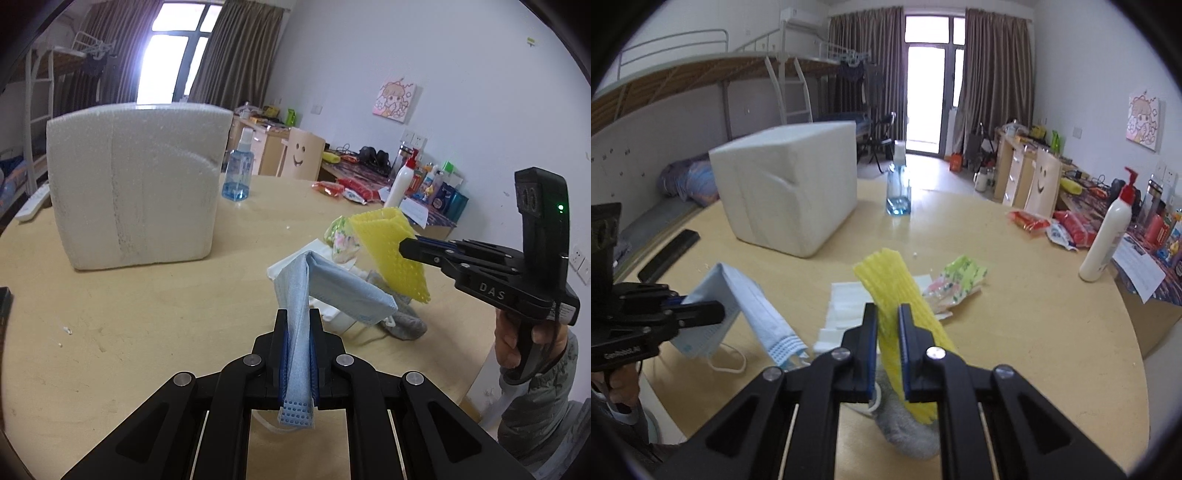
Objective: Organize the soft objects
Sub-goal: 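Carry the blue mask and yellow foam sleeve over the white foam box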
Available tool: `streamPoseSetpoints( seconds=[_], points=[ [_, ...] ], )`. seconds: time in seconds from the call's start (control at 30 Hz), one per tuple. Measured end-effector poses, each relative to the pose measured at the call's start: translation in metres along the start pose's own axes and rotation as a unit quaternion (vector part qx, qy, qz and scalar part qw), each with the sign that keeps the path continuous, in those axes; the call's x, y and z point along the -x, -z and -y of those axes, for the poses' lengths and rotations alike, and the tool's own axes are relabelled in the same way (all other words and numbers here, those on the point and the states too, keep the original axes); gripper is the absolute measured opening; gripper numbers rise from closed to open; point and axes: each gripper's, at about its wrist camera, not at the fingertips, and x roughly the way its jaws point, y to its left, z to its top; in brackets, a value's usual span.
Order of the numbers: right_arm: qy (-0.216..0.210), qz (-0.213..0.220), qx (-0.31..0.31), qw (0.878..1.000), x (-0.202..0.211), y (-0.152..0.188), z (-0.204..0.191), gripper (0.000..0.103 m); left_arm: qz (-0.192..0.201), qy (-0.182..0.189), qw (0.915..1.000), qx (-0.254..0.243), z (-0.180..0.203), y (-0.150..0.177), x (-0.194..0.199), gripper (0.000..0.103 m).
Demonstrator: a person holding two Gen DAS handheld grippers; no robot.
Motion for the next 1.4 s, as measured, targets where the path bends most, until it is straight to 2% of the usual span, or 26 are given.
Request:
streamPoseSetpoints(
  seconds=[0.37,0.6,0.77,0.87,0.9,1.0,1.23,1.4],
  points=[
    [0.002,0.068,-0.012,0.998,0.049,0.002,-0.006,0.014,0.063,-0.007,0.9979,-0.012,0.015,0.001,0.030,0.010],
    [-0.004,0.114,-0.029,0.993,0.082,0.008,-0.011,0.014,0.110,-0.041,0.9921,-0.044,0.030,-0.004,0.054,0.010],
    [0.006,0.148,-0.044,0.988,0.105,0.011,-0.013,0.014,0.135,-0.051,0.9880,-0.054,0.039,-0.011,0.072,0.010],
    [0.016,0.177,-0.058,0.982,0.125,0.010,-0.014,0.014,0.161,-0.071,0.9820,-0.067,0.046,-0.016,0.089,0.010],
    [0.022,0.187,-0.062,0.980,0.130,0.011,-0.015,0.014,0.177,-0.089,0.9770,-0.078,0.052,-0.017,0.096,0.010],
    [0.030,0.210,-0.064,0.975,0.143,0.014,-0.022,0.014,0.203,-0.107,0.9689,-0.093,0.062,-0.018,0.110,0.010],
    [0.039,0.229,-0.057,0.971,0.152,0.022,-0.032,0.014,0.215,-0.120,0.9636,-0.104,0.072,-0.012,0.124,0.010],
    [0.024,0.232,-0.060,0.970,0.152,0.025,-0.036,0.014,0.227,-0.140,0.9583,-0.102,0.074,-0.009,0.137,0.010]
  ],
)
